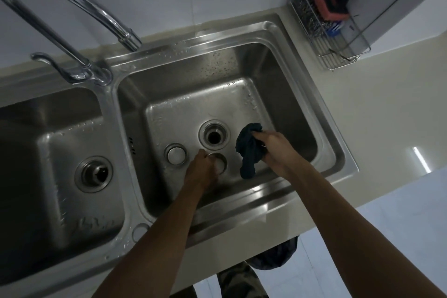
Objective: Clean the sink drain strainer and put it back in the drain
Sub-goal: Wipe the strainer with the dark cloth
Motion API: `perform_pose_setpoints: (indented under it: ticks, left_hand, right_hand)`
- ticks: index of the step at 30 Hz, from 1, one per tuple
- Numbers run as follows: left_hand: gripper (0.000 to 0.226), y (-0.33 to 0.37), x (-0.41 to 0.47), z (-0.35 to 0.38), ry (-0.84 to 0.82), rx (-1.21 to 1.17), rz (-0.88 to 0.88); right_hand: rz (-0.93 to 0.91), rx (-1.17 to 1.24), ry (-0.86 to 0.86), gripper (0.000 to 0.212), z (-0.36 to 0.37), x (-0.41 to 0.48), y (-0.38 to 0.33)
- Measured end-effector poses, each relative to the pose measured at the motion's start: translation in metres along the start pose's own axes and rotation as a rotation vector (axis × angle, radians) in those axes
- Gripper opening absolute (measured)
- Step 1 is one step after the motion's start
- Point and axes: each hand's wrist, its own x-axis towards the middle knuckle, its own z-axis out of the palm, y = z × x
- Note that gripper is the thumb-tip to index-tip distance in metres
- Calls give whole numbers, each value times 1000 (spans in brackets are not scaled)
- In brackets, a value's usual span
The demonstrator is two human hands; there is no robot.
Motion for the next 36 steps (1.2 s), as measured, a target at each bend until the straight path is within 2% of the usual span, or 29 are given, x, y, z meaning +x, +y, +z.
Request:
perform_pose_setpoints:
  ticks: [3, 5, 8, 11, 14, 16, 18, 22, 25, 27, 30, 32, 34, 36]
  left_hand:
    - [51, -5, -7, -9, 28, 16, 49]
    - [56, -12, -10, -18, 143, 13, 66]
    - [77, -27, -9, -34, 306, 144, 39]
    - [100, -46, -6, -39, 229, 233, -102]
    - [93, -60, -4, -38, 81, 283, -202]
    - [82, -67, -1, -38, 53, 280, -222]
    - [76, -68, 1, -40, 79, 207, -225]
    - [86, -63, -9, -57, 219, -175, -150]
    - [102, -63, -19, -83, 185, -212, -50]
    - [110, -64, -25, -103, 191, -221, 29]
    - [119, -61, -39, -130, 176, -266, 155]
    - [127, -56, -48, -144, 130, -278, 159]
    - [127, -50, -57, -156, 153, -281, 153]
    - [123, -44, -62, -166, 194, -224, 203]
  right_hand:
    - [13, 33, 3, 27, 4, -1, 2]
    - [12, 31, 5, 27, 9, -1, 1]
    - [4, 15, 5, 27, 17, 1, -1]
    - [8, -11, -6, 24, 24, 2, 4]
    - [21, -22, -16, 21, 31, 2, 10]
    - [22, -12, -13, 21, 36, 0, 12]
    - [19, -13, -24, 23, 41, -3, 14]
    - [6, -26, -59, 24, 62, -11, 12]
    - [-31, -63, -72, 23, 89, -15, 7]
    - [-94, -159, -119, 19, 109, -16, 2]
    - [-299, -496, -131, 7, 136, -17, -1]
    - [-454, -774, -97, 11, 152, -19, 3]
    - [-553, -901, -84, 19, 163, -25, 7]
    - [-626, -1071, -74, 17, 172, -29, 8]
